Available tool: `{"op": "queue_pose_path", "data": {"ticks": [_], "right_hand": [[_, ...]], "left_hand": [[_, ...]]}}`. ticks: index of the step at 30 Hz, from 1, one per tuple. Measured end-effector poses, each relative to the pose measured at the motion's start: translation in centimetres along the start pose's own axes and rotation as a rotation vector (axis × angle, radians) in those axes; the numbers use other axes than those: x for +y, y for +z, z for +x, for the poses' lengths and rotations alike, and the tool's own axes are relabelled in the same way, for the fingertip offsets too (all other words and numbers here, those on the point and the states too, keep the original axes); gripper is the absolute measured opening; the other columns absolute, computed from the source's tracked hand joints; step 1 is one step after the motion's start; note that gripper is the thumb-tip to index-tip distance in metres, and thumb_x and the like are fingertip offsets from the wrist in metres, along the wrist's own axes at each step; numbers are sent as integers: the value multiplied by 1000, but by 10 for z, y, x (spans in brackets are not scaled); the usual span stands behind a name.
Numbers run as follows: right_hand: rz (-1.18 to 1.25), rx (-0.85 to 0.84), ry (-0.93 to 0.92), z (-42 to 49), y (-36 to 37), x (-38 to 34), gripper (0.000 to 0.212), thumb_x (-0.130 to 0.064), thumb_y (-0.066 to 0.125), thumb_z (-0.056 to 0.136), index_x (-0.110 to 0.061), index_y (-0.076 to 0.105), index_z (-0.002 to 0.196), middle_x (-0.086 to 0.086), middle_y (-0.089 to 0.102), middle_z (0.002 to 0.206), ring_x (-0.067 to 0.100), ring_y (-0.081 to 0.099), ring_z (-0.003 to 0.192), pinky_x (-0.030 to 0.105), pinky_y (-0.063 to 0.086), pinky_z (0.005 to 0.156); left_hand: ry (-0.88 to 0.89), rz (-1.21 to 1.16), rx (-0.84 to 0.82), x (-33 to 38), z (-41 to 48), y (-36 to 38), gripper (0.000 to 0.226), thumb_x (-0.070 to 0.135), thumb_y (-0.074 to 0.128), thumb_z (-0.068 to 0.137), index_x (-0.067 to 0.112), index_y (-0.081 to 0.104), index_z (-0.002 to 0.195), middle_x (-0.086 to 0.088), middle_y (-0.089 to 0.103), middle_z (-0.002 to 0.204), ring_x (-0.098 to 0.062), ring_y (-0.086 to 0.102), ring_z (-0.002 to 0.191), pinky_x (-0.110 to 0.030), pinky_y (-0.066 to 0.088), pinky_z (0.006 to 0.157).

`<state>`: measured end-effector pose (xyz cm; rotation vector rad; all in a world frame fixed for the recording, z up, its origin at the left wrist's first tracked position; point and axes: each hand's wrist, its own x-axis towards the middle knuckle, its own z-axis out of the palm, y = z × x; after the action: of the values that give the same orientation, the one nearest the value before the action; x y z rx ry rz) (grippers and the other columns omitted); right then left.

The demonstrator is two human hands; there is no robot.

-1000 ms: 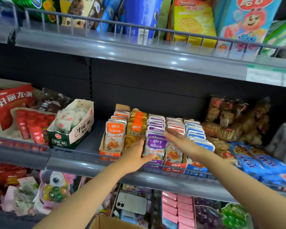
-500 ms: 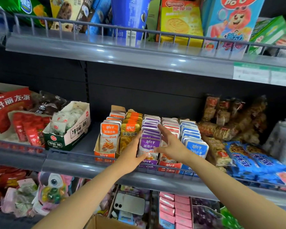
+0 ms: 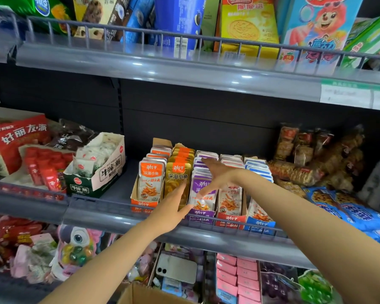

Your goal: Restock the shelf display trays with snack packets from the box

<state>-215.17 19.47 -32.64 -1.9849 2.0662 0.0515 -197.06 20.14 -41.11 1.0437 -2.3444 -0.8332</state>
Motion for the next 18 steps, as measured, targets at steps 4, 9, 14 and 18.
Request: {"op": "queue_pose_path", "data": {"ticks": [4,9,14,18], "right_hand": [[-57,55,-69,-9,10,-3,107,-47,74,74,-21,5,151,2,3,160,24,4,147,41,19,116],[-47,64,-55,-13,9,-4,102,-42,75,75,-20,9,150,4,8,158,25,10,146,41,25,113],[-119,0,-25,-8,4,-8,103,-41,75,76,-21,6,151,4,6,159,25,7,146,43,24,114],[-95,-12,-9,-8,4,-6,103,-40,74,77,-22,5,150,4,3,159,26,6,147,44,24,114]], "left_hand": [[30,7,-5,6,2,1,69,28,50,96,30,7,150,6,29,152,-11,32,138,-30,34,108],[42,24,-2,5,2,5,66,29,49,96,31,10,149,5,32,151,-13,35,136,-33,39,106],[24,0,64,0,3,5,63,32,49,96,29,14,149,5,32,151,-12,36,136,-33,40,107],[52,227,144,-9,2,1,50,39,50,94,22,35,139,4,45,140,-12,44,128,-27,40,102]]}}
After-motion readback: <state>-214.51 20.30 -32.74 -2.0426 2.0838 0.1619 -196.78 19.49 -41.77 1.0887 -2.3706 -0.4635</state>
